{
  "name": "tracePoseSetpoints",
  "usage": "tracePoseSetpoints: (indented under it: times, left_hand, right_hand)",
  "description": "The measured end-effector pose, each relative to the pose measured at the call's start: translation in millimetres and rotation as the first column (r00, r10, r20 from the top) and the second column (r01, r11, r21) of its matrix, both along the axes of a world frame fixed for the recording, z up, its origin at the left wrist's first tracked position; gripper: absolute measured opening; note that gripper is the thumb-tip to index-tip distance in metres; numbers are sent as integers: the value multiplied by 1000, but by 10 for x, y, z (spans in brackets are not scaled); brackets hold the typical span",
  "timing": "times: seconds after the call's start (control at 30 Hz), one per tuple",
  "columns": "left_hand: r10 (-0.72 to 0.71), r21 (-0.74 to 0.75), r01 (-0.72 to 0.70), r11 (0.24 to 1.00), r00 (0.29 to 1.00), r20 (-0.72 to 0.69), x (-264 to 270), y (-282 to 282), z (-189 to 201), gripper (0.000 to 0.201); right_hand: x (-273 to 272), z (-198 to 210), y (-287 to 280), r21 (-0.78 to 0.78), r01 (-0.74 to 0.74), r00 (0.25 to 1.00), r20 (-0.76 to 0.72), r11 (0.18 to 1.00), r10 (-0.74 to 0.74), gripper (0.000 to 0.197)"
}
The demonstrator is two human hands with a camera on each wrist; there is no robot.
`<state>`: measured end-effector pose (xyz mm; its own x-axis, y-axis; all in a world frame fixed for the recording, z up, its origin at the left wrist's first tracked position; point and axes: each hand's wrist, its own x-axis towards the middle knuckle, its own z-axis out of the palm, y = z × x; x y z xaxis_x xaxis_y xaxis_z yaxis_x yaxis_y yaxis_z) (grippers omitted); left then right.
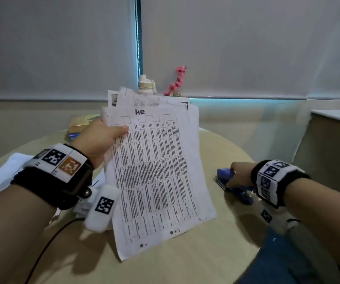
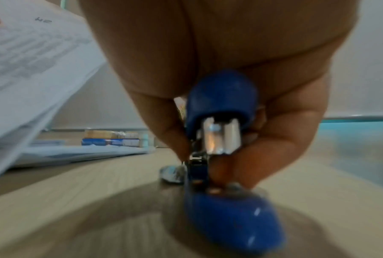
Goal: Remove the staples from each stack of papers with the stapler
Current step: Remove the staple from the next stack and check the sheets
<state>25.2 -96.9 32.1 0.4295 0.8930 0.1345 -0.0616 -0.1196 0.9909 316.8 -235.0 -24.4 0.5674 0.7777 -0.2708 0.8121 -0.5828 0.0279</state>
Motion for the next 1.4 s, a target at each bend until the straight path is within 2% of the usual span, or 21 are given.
tracePoseSetpoints:
  times: [0.03, 0.1, 0.13, 0.17, 0.2, 0.23, 0.3, 0.33, 0.4, 0.47, 0.57, 0.7, 0.9, 1.0, 1.1, 1.13, 1.23, 1.33, 1.4]
  left_hand:
    - [-4, -13, 4, 1000, 1000, 4, 5, -6, -6, 30]
    - [-14, -36, 14, 999, 1000, 18, 6, -21, -10, 29]
    - [-14, -41, 15, 999, 1000, 24, 3, -30, -6, 29]
    - [-16, -45, 17, 999, 999, 31, 2, -38, 2, 29]
    - [-22, -50, 23, 998, 999, 40, 7, -48, 8, 29]
    - [-31, -53, 34, 998, 998, 51, 16, -68, 22, 28]
    - [-58, -49, 61, 997, 996, 64, 55, -132, 53, 29]
    - [-73, -44, 76, 996, 995, 70, 87, -168, 70, 29]
    - [-104, -28, 107, 994, 990, 94, 167, -256, 109, 28]
    - [-138, -4, 139, 990, 984, 117, 243, -350, 152, 27]
    - [-195, 21, 194, 981, 971, 136, 309, -451, 187, 27]
    - [-210, 13, 211, 977, 964, 166, 318, -498, 192, 26]
    - [-182, 88, 175, 981, 980, 80, 307, -514, 193, 24]
    - [-157, 124, 148, 981, 986, 64, 317, -534, 189, 24]
    - [-104, 153, 97, 983, 994, 40, 324, -516, 182, 19]
    - [-95, 161, 88, 983, 995, 38, 325, -508, 174, 19]
    - [-86, 180, 81, 980, 996, 24, 330, -530, 154, 19]
    - [-61, 195, 65, 979, 998, -29, 353, -560, 116, 35]
    - [-63, 214, 68, 974, 998, -32, 361, -571, 91, 37]
  right_hand:
    - [10, -61, 0, 39, -18, 999, -34, 999, 19, 3]
    - [43, -127, -2, 183, -19, 993, -113, 983, 40, 13]
    - [37, -106, -26, 309, 21, 986, -162, 951, 31, 11]
    - [21, -64, -53, 462, 66, 977, -209, 884, 36, 12]
    - [-4, 0, -81, 618, 111, 969, -243, 779, 55, 20]
    - [-59, 87, -111, 759, 153, 959, -270, 633, 90, 33]
    - [-300, 331, -214, 911, 185, 926, -287, 369, 244, 59]
    - [-453, 454, -262, 940, 135, 913, -242, 314, 329, 66]
    - [-796, 644, -320, 933, -85, 900, -78, 349, 428, 73]
    - [-1031, 710, -300, 867, -298, 892, 104, 400, 440, 77]
    - [-1205, 692, -245, 785, -431, 884, 270, 444, 381, 76]
    - [-1251, 654, -220, 789, -437, 892, 319, 431, 321, 75]
    - [-1295, 652, -157, 791, -430, 902, 356, 436, 245, 73]
    - [-1312, 656, -115, 799, -449, 893, 382, 400, 239, 73]
    - [-1315, 660, -40, 843, -360, 924, 262, 400, 279, 74]
    - [-1330, 650, -13, 842, -357, 927, 267, 405, 264, 74]
    - [-1369, 623, 15, 821, -434, 901, 394, 370, 182, 76]
    - [-1351, 631, 52, 839, -357, 932, 293, 411, 212, 75]
    - [-1366, 643, 55, 825, -396, 918, 357, 402, 172, 73]
